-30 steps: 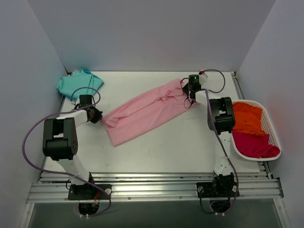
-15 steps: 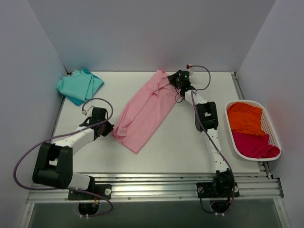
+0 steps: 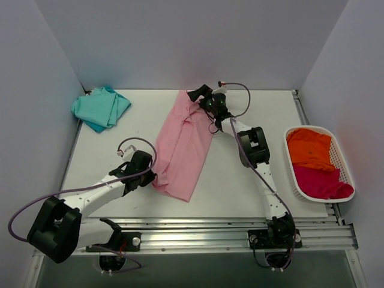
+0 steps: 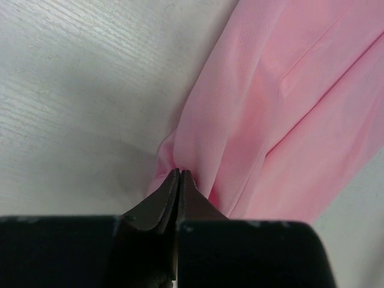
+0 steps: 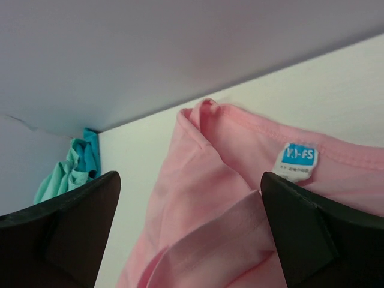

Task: Fold and stack the t-shirts
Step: Fold the tshirt

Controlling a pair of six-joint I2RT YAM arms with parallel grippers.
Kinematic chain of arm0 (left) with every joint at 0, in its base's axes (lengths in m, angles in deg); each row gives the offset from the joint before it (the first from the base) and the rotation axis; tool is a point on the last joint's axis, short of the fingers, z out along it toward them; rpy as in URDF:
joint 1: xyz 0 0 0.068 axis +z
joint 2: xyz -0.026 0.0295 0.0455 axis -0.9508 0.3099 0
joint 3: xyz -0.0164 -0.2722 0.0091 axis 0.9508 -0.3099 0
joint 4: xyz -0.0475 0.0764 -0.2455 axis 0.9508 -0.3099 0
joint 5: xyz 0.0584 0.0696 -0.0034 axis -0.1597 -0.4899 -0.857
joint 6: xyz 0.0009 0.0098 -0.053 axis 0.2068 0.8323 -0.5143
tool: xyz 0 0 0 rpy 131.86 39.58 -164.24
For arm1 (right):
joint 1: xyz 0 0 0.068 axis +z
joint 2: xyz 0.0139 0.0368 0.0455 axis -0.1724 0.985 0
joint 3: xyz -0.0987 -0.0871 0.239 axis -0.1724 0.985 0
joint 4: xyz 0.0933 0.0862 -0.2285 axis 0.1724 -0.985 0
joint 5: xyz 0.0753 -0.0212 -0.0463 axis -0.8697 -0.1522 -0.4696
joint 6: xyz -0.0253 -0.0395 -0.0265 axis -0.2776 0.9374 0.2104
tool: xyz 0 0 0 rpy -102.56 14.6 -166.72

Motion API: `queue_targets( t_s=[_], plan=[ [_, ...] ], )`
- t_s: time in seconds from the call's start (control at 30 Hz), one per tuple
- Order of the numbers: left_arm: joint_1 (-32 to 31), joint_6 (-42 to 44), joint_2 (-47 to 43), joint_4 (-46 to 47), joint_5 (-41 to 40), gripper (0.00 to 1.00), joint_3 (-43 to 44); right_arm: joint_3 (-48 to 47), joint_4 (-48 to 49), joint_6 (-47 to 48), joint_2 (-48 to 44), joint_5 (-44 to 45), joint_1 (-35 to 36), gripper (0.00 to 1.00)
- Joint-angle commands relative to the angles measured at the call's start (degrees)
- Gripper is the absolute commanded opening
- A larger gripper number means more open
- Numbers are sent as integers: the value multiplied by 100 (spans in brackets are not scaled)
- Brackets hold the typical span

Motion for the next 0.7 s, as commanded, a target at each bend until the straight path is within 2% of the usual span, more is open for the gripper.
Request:
queue_targets(
  t_s=[0.0,0.07,0.1,0.13,0.17,0.2,0.23,0.33,0.37,0.43,0.5,0.57,0.67],
  plan=[
    [-110,-67,-190,42,-240,3,126,1380,834,358,-1563,401,-204,100],
    [-197,-32,-146,226,-179,2,100,2385,1134,314,-2259,621,-370,100],
    [-232,-49,-129,358,-152,3,100,2913,1266,279,-2637,1005,-432,100],
    [-268,-41,-68,394,-108,2,117,3927,1346,314,-3389,1191,-459,100],
    [-320,-58,-41,447,-108,2,143,4425,1372,392,-3806,1367,-494,100],
    [-451,-58,-23,534,-117,2,152,4891,1181,472,-4201,2039,-494,100],
    [-522,-67,38,613,-117,2,152,5705,1058,638,-4971,2333,-486,100],
    [-909,-111,248,781,-195,2,258,6729,329,692,-6364,3360,-424,100],
    [-997,-137,319,781,-274,2,371,7194,-334,631,-6698,3599,-407,100],
    [-1252,-146,581,790,-319,2,477,7618,-997,368,-7586,3995,-389,100],
    [-1401,-190,810,799,-328,2,609,8391,-1411,-18,-8419,3989,-249,100],
    [-1515,-252,934,851,-336,2,662,8875,-1475,-203,-8861,3839,-12,100],
    [-1832,-339,1066,1122,-442,2,688,9176,-2543,-476,-9355,3961,577,100]
  ],
)
